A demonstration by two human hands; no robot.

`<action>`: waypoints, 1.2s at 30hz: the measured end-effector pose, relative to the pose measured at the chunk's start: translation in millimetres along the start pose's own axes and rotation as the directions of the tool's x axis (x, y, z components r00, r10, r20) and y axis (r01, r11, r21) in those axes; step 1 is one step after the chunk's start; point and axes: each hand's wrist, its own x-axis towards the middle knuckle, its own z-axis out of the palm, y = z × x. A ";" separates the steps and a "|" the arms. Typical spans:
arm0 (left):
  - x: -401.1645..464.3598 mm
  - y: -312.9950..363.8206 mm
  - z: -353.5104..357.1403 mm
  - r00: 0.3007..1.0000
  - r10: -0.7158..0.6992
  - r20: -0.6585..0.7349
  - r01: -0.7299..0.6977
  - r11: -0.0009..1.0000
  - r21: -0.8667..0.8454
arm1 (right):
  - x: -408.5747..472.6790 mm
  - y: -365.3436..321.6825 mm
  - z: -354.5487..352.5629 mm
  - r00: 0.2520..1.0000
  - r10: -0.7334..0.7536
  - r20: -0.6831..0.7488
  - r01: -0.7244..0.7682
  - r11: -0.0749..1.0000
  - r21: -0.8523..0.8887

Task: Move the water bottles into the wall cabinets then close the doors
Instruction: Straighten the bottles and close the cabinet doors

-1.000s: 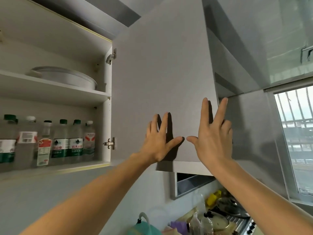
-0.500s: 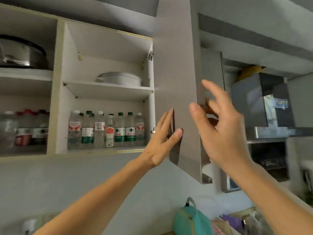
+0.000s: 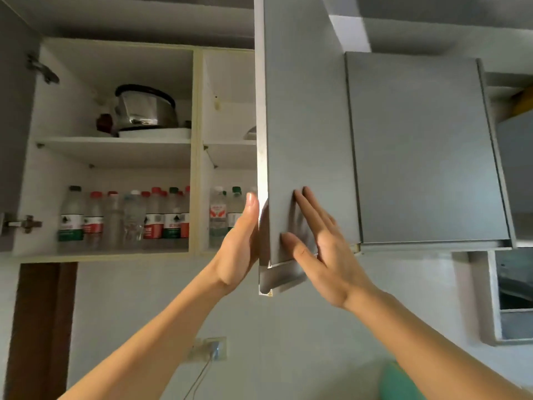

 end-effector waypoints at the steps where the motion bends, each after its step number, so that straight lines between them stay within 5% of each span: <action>1: -4.6 -0.7 -12.2 1.000 0.002 -0.015 -0.001 0.998 0.061 | 5.3 1.5 14.8 1.000 -0.001 -0.007 0.001 1.000 -0.009; 5: -9.5 -11.3 -58.8 0.969 0.161 -0.185 -0.094 0.940 0.328 | 23.5 7.2 74.1 0.999 -0.004 -0.052 0.003 1.000 -0.013; 10: -5.7 -30.9 -111.7 0.961 0.161 -0.225 -0.003 0.819 0.574 | 45.3 20.9 130.5 0.996 -0.020 -0.090 0.004 0.984 -0.179; 17: 11.9 -65.2 -163.3 0.953 0.082 -0.290 0.137 0.739 0.660 | 79.4 59.1 177.8 0.995 0.070 -0.067 -0.090 0.920 -0.382; 36: 71.4 -188.7 -266.8 0.875 0.082 -0.478 0.344 0.591 0.730 | 127.8 174.7 267.0 0.959 -0.222 -0.179 0.059 0.768 -0.637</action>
